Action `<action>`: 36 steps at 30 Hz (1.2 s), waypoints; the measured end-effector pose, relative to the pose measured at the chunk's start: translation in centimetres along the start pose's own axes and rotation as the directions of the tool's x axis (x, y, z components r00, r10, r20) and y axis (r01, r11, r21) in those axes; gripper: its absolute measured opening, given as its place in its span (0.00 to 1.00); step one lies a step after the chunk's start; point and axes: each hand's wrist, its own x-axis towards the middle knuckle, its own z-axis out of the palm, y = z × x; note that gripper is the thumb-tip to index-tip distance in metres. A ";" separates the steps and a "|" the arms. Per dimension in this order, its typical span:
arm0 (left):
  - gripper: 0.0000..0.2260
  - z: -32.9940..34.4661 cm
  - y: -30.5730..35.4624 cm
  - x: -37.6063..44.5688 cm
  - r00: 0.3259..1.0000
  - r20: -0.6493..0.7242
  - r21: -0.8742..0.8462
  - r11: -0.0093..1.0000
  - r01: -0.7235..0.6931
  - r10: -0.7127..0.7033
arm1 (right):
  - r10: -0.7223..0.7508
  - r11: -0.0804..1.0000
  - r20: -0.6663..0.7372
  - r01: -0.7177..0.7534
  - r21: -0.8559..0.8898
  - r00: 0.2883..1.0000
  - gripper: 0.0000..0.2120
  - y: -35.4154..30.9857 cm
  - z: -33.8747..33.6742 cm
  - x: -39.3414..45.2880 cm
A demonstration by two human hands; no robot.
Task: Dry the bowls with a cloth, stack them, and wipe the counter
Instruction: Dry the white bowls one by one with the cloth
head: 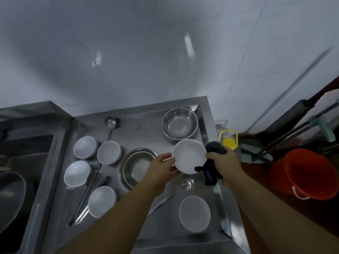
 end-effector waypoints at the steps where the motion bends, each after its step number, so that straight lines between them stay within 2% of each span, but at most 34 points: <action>1: 0.12 0.2 -0.1 0.9 1.000 -0.009 -0.002 1.000 0.012 -0.012 | -0.004 1.000 0.007 0.004 -0.029 1.000 0.12 0.0 0.1 0.9; 10: 0.09 0.1 -2.8 9.1 0.992 -0.102 0.018 0.997 0.081 -0.079 | 0.062 0.983 -0.071 -0.073 -0.168 0.996 0.10 4.7 2.7 7.2; 17: 0.07 -1.0 -5.1 13.2 0.982 -0.113 0.033 0.988 0.153 -0.148 | 0.048 0.970 -0.076 -0.065 -0.234 0.996 0.07 7.2 4.6 9.8; 30: 0.11 -1.5 -6.6 15.2 0.981 -0.153 0.094 0.986 0.138 -0.123 | 0.028 0.958 -0.045 -0.039 -0.283 0.999 0.08 9.1 5.7 10.5; 33: 0.10 -1.4 -6.2 14.6 0.978 -0.185 0.197 0.972 0.130 -0.093 | 0.004 0.961 -0.046 -0.016 -0.277 0.999 0.09 9.1 5.1 9.9; 36: 0.22 -1.5 -5.8 12.8 0.963 -0.260 0.267 0.953 0.146 -0.075 | -0.015 0.970 -0.066 -0.002 -0.245 0.998 0.12 9.2 4.1 8.9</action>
